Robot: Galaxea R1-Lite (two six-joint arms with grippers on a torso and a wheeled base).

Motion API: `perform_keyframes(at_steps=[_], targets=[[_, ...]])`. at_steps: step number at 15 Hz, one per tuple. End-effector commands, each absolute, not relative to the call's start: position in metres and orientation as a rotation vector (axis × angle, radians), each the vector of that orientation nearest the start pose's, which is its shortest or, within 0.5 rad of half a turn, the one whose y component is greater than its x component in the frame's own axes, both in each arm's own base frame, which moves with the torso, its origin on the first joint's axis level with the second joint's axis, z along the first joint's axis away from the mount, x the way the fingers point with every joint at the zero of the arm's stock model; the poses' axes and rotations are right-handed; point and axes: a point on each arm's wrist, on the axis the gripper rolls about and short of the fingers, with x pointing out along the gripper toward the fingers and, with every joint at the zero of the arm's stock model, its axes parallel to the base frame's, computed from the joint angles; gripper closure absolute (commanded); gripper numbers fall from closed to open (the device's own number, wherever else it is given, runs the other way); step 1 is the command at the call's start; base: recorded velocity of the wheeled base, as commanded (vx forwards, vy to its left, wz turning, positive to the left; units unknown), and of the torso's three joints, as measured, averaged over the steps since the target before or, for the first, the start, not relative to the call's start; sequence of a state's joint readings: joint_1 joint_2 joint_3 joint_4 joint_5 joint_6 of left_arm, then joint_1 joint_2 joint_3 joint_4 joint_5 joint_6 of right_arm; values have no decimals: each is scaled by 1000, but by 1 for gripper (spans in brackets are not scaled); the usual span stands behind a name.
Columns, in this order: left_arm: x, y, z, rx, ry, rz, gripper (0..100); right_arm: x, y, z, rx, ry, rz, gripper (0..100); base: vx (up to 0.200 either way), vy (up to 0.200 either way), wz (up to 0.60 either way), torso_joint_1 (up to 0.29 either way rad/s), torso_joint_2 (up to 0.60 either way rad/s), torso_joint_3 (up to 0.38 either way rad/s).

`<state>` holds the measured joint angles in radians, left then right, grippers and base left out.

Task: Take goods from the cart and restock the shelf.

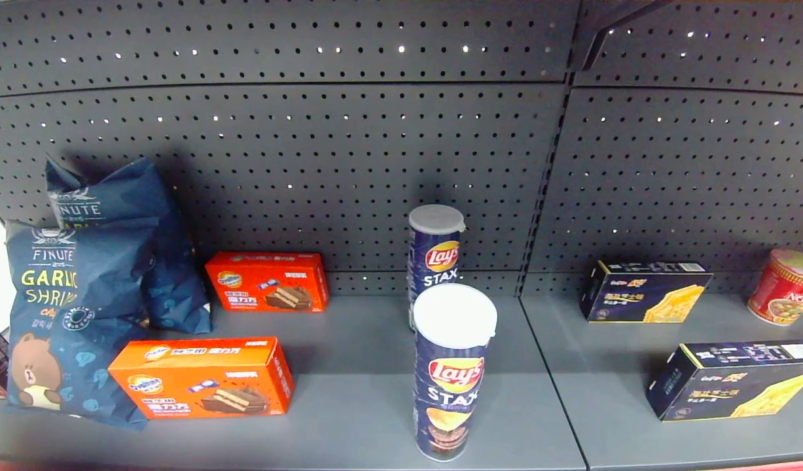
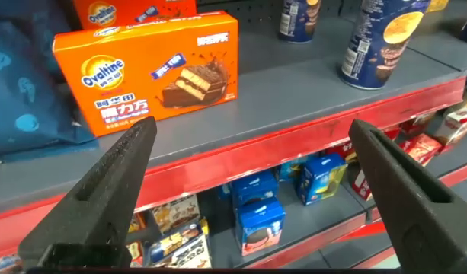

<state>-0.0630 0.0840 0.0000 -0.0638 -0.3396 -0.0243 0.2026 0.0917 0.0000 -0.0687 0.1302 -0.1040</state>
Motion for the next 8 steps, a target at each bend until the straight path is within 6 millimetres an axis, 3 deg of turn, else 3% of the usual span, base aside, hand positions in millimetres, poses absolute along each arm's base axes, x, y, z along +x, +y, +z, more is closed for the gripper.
perform_keyframes(at_steps=[1, 8], targets=[[-18, -6, 84, -26, 26, -402, 0, -16, 0, 84, -107, 9, 352, 0, 0, 0, 0, 0, 0, 0], [-18, -6, 84, -36, 28, -398, 0, -15, -1, 85, -45, 16, 307, 0, 0, 0, 0, 0, 0, 0]])
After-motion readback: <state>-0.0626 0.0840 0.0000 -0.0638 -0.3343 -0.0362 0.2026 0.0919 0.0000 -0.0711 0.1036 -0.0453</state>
